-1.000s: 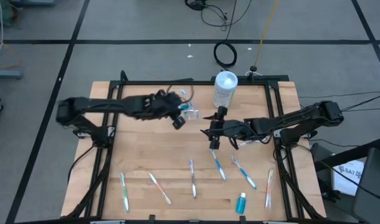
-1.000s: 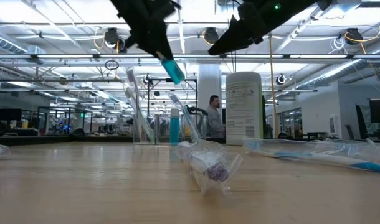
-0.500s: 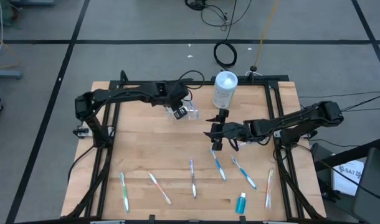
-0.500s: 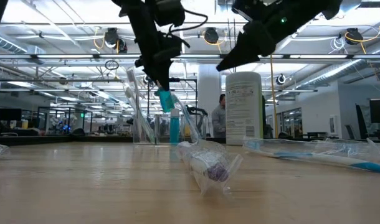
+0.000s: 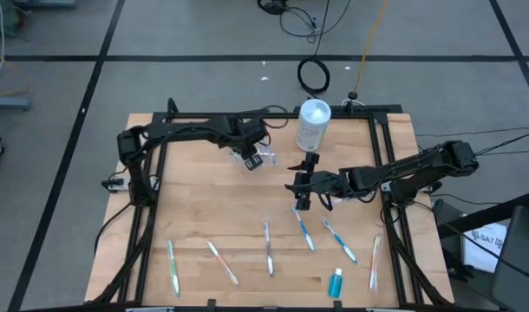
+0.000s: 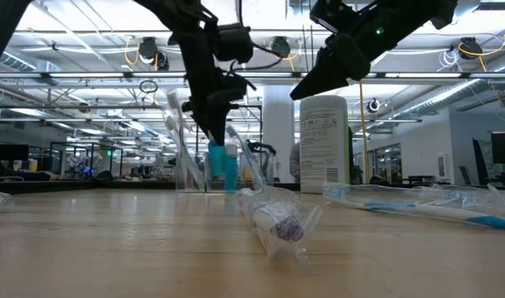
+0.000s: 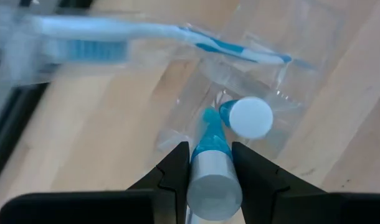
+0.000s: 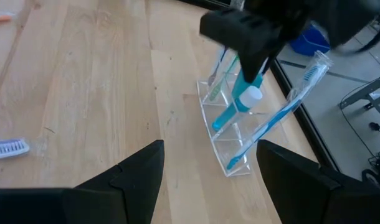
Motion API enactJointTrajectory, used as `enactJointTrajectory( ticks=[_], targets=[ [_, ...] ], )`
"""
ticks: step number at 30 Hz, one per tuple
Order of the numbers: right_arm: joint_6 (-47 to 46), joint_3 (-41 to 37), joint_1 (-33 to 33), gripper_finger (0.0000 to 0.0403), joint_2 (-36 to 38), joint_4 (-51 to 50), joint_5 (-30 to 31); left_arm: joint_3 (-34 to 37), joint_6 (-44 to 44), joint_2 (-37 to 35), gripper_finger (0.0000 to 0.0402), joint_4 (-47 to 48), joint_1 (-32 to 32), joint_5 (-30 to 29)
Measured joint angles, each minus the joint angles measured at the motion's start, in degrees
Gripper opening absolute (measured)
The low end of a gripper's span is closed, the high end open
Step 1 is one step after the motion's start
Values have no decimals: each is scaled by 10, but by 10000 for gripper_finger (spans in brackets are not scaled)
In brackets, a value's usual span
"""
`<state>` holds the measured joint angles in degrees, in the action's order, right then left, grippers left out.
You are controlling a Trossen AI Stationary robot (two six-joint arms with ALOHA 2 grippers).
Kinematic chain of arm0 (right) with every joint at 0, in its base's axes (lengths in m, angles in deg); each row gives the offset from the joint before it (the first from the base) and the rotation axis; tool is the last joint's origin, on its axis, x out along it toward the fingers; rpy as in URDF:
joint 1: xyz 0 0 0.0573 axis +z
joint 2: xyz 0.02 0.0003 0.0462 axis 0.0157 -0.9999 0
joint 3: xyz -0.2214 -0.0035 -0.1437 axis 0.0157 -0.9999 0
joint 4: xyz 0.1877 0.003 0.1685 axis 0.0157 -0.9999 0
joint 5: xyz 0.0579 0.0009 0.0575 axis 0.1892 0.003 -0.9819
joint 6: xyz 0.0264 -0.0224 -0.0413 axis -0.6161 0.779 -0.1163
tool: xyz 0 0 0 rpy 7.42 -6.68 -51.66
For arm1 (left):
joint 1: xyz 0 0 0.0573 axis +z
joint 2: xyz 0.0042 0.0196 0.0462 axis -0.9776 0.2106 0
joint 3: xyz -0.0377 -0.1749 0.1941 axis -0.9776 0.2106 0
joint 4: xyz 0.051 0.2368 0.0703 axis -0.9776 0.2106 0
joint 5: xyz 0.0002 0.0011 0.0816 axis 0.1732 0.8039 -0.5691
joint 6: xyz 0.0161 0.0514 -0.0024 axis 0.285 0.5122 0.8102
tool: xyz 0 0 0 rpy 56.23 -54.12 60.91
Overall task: Pick & Place toothbrushing station
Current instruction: Put the top mouthwash bottle in the middle compartment of the transparent organizer, then put the left blue toothbrush in the right compartment of the transparent organizer
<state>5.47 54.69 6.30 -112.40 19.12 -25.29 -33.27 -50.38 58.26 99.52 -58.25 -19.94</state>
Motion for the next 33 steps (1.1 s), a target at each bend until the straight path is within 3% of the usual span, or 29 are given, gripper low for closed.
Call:
enactJointTrajectory(
  ticks=[4, 8, 15, 22, 33],
  targets=[
    [0, 0, 0, 249, 0, 0, 0, 0, -10, 15, 110, 1, 0, -5],
    [0, 0, 0, 249, 0, 0, 0, 0, -11, 17, 148, -1, 2, -10],
    [0, 0, 0, 249, 0, 0, 0, 0, 4, 17, 205, -2, 4, -85],
    [-1, 0, 0, 249, 0, 0, 0, -12, 11, 17, 211, 9, -2, -80],
    [-53, 0, 0, 249, 0, -7, -11, -121, -21, -5, 211, 142, -28, -17]
  ],
)
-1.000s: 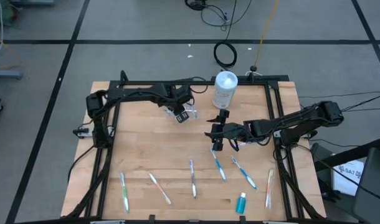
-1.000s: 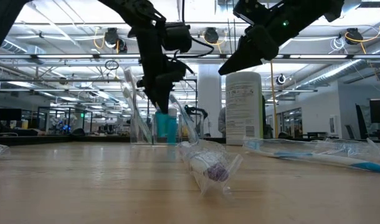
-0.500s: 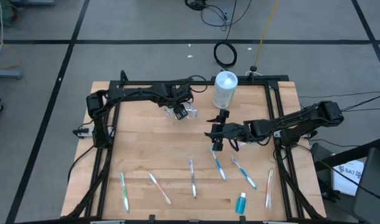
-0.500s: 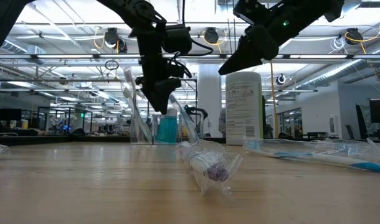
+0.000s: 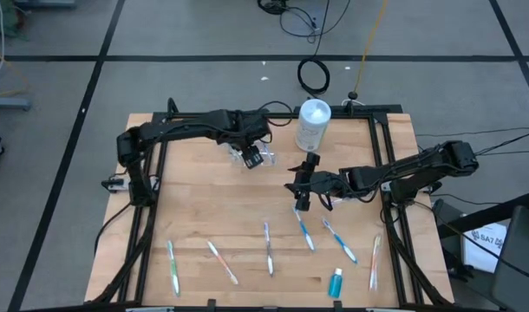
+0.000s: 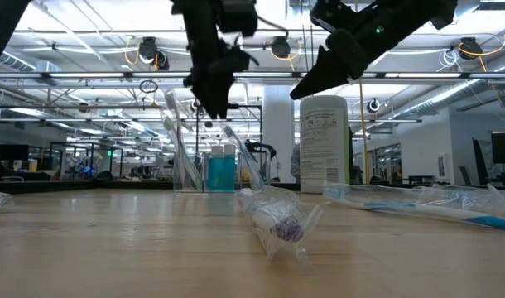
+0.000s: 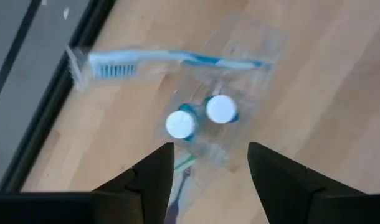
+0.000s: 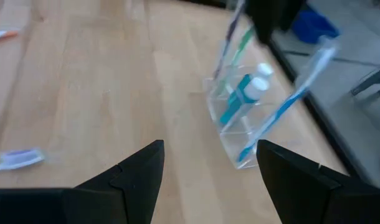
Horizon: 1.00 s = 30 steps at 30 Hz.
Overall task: Pick & Place toothbrushing station
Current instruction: Put the left blue toothbrush in the right compartment of the transparent organizer
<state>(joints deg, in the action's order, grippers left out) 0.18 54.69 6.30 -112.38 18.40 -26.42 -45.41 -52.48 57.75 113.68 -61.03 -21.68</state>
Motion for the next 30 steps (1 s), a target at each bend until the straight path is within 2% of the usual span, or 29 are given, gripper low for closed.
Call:
enactJointTrajectory(
  ticks=[6, 10, 14, 21, 25, 30],
  targets=[
    [-84, 0, 0, 249, 0, -31, -81, 5, 21, -87, 212, -9, -25, -1],
    [-175, 0, 5, 249, 0, -79, -140, 54, 20, -166, 212, -40, -54, -3],
    [-249, -8, 33, 244, 0, -132, -137, 164, 19, -254, 212, -142, -89, -6],
    [-375, -74, 74, 227, 0, -98, -135, 357, -39, -350, 212, -325, -139, -4],
    [-406, -117, 92, 219, -13, -41, -107, 415, -55, -367, 212, -381, -160, -4],
    [-446, -138, 109, 217, -58, 42, -92, 431, -61, -365, 212, -405, -172, -5]
  ],
)
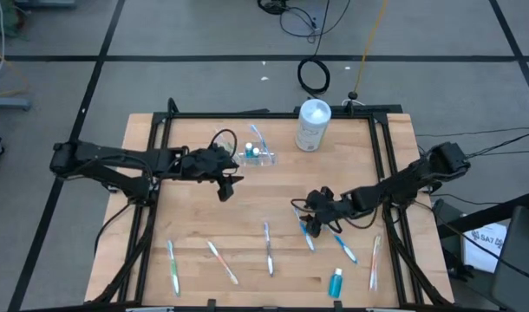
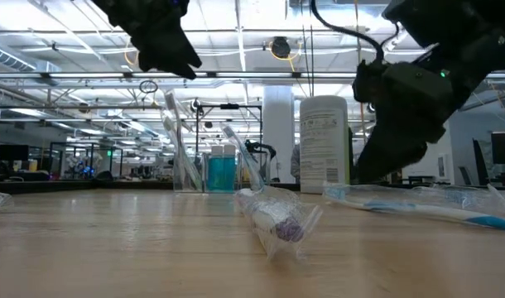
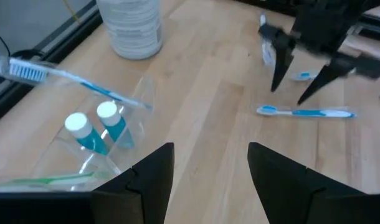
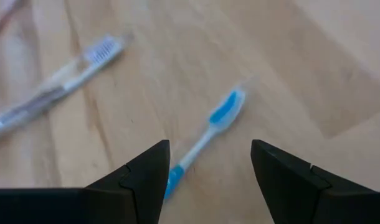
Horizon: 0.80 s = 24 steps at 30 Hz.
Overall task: Pick & Place toothbrushing station
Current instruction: Put the left blue toothbrush in the right compartment of the transparent organizer
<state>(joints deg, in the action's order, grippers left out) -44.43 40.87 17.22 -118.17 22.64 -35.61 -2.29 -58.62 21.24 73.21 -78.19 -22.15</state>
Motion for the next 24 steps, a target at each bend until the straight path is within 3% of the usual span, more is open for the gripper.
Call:
enactJointTrajectory(
  ticks=[8, 14, 24],
  targets=[
    [-40, 2, 9, 216, -90, 59, 23, 0, 33, 5, 212, -39, 0, -2],
    [-7, 2, 8, 206, -140, 106, 33, 0, 57, 5, 212, -50, 0, -2],
    [23, 1, 8, 96, -154, 123, 50, 0, 68, 5, 212, -51, 0, -2]
  ],
)
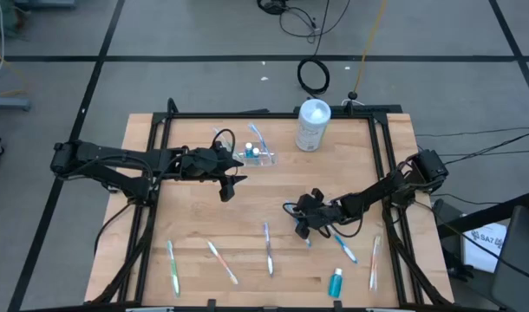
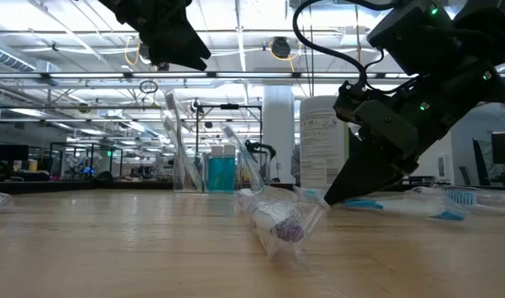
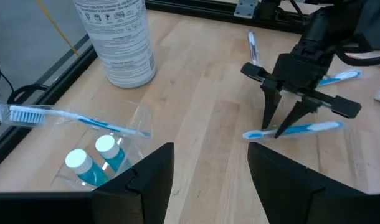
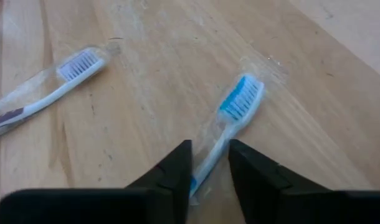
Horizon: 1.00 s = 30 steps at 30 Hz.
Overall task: Pick & Place toothbrushing station
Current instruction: Put the left blue toothbrush in the right compartment of the transparent organizer
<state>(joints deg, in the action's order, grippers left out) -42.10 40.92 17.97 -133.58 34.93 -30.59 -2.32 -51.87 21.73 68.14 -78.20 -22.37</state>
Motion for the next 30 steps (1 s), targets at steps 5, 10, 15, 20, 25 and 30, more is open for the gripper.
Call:
enactJointTrajectory(
  ticks=[5, 10, 15, 20, 25, 30],
  targets=[
    [19, -1, -1, 42, -1, 36, 5, 0, 0, 0, 212, 0, -6, -1],
    [74, -2, 0, 9, -4, 94, 8, 19, -1, 0, 212, -28, -26, -1],
    [165, -3, -1, 2, 11, 136, 7, 36, -18, 1, 212, -34, -54, 0],
    [246, -3, -9, 0, 81, 132, 12, 37, -44, 1, 212, -30, -94, 0],
    [328, -2, -22, 0, 169, 140, 8, 37, -47, 1, 212, -36, -128, 0],
    [423, -2, -28, 0, 228, 160, 16, 37, -72, -10, 212, -31, -147, -27]
  ],
)
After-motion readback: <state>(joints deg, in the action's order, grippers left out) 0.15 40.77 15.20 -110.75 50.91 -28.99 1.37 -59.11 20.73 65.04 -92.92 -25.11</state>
